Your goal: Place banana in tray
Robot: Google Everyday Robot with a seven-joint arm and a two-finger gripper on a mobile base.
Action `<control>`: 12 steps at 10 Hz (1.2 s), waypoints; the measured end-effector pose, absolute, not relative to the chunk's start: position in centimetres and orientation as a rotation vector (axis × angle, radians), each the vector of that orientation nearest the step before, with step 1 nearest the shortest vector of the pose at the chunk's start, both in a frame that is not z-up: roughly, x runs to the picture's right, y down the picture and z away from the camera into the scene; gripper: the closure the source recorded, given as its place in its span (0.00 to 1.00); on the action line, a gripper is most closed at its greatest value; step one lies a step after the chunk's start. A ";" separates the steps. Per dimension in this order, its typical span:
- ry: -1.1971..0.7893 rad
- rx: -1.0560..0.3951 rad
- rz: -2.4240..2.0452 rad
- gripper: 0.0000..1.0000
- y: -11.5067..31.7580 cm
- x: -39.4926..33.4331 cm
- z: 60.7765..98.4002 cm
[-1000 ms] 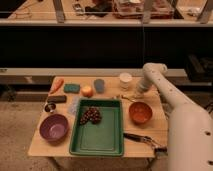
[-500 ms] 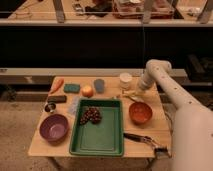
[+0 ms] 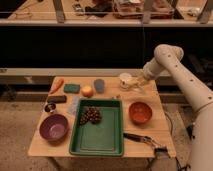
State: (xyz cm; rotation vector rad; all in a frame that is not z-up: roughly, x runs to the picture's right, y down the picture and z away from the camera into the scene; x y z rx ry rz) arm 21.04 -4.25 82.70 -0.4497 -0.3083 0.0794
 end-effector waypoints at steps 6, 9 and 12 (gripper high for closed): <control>-0.460 -0.465 -0.236 1.00 6.8 13.9 74.2; -0.517 -0.461 -0.354 1.00 11.6 11.4 72.9; -0.566 -0.473 -0.352 1.00 11.9 11.1 72.8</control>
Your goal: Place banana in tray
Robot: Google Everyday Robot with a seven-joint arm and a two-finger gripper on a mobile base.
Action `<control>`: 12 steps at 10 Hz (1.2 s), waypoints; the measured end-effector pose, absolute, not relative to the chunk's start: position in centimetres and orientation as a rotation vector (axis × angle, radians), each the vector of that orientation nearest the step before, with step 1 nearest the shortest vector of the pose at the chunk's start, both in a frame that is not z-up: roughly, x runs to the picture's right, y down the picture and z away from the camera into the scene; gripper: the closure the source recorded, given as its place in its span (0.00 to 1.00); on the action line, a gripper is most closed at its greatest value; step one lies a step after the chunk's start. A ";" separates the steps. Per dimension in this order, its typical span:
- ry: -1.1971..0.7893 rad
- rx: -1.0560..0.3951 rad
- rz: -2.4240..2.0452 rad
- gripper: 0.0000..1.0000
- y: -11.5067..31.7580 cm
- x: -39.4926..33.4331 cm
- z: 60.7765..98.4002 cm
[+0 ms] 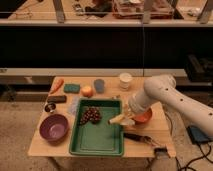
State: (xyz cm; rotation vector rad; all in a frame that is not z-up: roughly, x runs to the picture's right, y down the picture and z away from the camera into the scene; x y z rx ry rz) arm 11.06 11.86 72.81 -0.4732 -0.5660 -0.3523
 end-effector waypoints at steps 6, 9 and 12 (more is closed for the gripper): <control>-0.840 -0.617 -0.334 1.00 17.0 0.6 70.8; -0.857 -0.654 -0.400 0.97 22.0 -4.3 71.2; -0.743 -0.650 -0.462 0.68 25.4 -4.1 73.7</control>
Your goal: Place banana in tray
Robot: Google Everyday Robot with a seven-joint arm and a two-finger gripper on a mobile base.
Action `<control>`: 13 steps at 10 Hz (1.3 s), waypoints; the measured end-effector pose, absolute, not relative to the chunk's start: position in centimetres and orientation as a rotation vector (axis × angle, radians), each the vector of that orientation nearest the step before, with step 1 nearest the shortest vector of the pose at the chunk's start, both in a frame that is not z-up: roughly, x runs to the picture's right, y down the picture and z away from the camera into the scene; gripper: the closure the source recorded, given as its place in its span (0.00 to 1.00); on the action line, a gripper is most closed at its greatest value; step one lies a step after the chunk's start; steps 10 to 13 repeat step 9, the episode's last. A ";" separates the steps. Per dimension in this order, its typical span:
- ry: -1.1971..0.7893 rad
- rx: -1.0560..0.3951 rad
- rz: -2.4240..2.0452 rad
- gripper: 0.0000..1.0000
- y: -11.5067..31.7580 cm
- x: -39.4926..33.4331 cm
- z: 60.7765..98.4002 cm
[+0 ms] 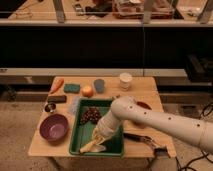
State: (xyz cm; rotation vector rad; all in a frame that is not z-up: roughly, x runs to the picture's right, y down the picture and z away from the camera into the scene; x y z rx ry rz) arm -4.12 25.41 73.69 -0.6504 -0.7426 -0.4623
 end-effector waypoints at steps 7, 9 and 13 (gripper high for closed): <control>-0.544 -0.547 -0.381 0.25 21.6 -1.2 75.6; -0.540 -0.546 -0.370 0.25 21.5 -1.3 75.6; -0.540 -0.546 -0.370 0.25 21.5 -1.3 75.6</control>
